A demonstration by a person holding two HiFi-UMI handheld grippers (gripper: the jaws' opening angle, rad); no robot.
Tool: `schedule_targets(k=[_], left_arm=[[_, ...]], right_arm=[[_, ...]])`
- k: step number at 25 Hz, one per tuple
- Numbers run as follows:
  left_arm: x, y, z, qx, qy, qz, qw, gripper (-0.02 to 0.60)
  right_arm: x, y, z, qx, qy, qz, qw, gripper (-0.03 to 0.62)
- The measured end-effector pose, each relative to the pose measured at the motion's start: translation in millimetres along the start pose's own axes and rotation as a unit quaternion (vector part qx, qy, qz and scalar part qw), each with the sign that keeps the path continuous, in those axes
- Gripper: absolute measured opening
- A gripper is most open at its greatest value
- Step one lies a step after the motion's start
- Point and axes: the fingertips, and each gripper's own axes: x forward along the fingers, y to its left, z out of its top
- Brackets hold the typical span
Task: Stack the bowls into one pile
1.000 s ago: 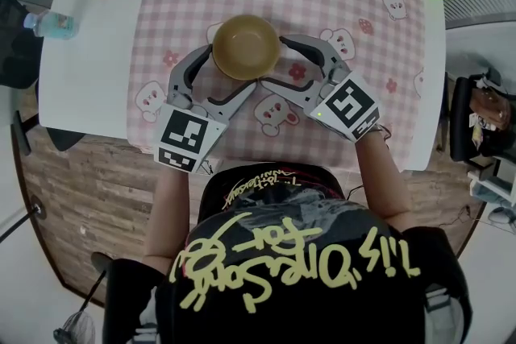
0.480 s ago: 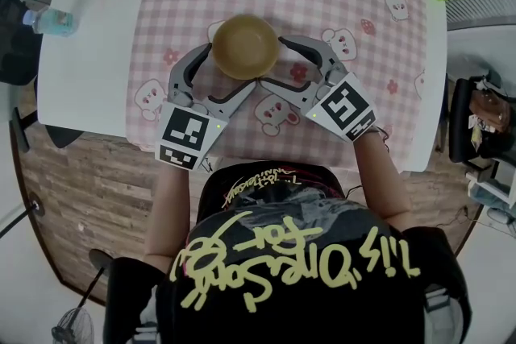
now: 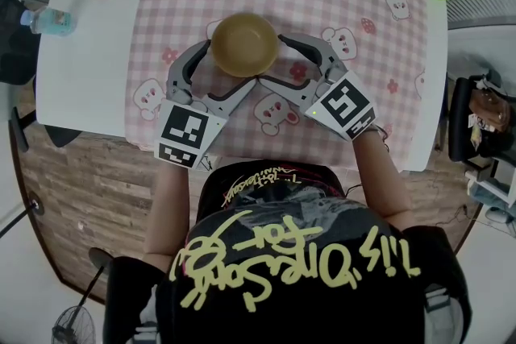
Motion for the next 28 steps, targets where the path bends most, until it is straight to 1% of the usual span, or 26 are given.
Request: schedule_targets(k=[3,7,20,23,28], left_arm=[[-0.7,-0.5,1.3,-0.001,-0.007,-0.003,1.0,0.42],[-4.1,-0.8,13.9,-0.009,-0.033,-0.006,0.9994,0.43],[-19.7,-6.6,47.4,0.023,-0.064,-0.002,0.9977,0.431],[-21.4,-8.0,56.8,0.033,-0.071,-0.002,0.9969,0.431],[-26.0,-14.1,78.7,0.051,-0.088,-0.005,0.9948,0.431]], right_arm=[[0.0,0.3,-0.7,0.005,0.002,0.001,1.0,0.314],[-2.0,0.1,3.3,0.002,0.001,-0.003,1.0,0.314],[-31.3,-5.3,38.3,-0.006,-0.04,-0.039,0.998,0.314],[-40.1,-7.1,50.6,-0.008,-0.063,-0.048,0.997,0.314],[-62.0,-12.2,73.5,0.007,-0.101,-0.07,0.992,0.314]])
